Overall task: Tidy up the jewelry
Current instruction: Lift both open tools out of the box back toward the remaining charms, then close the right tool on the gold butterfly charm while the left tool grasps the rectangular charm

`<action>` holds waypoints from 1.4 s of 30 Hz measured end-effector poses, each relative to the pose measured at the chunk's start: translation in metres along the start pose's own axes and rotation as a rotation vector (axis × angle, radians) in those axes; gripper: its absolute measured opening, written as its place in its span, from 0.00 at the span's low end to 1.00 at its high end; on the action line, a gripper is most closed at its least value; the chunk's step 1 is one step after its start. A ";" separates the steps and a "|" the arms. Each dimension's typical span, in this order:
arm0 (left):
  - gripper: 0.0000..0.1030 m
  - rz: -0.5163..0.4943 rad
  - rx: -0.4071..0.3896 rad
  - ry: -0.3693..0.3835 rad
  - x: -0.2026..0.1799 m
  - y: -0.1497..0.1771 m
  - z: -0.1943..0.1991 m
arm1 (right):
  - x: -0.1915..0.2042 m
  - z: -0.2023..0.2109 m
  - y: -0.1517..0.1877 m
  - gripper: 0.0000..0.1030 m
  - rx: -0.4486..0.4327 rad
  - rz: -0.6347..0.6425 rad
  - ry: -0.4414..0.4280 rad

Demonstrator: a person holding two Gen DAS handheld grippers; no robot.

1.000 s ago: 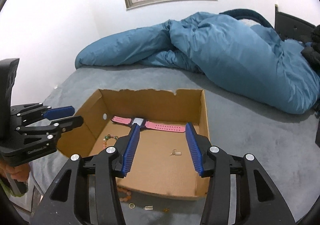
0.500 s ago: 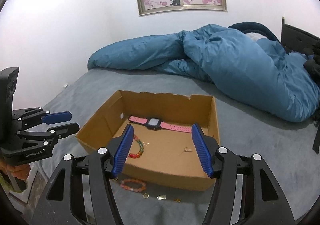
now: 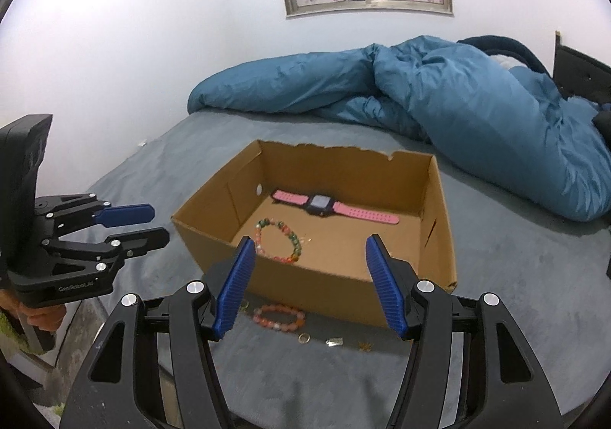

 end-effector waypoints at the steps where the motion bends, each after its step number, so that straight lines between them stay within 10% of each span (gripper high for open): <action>1: 0.37 0.002 0.003 0.000 0.000 0.001 -0.001 | 0.001 0.000 0.003 0.56 0.003 0.003 0.000; 42: 0.37 -0.092 0.099 0.048 -0.011 0.093 -0.053 | -0.010 -0.021 0.115 0.59 0.220 0.037 -0.024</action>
Point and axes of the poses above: each gripper's, at about its wrist camera, not at the fingertips, and z roughly against the way its jaws point, x to its left, y to its underside, the point moved 8 cm from there along -z, roughly the way its jaws point, and after that the axes turned 9 degrees about -x, right-handed, at the moved point
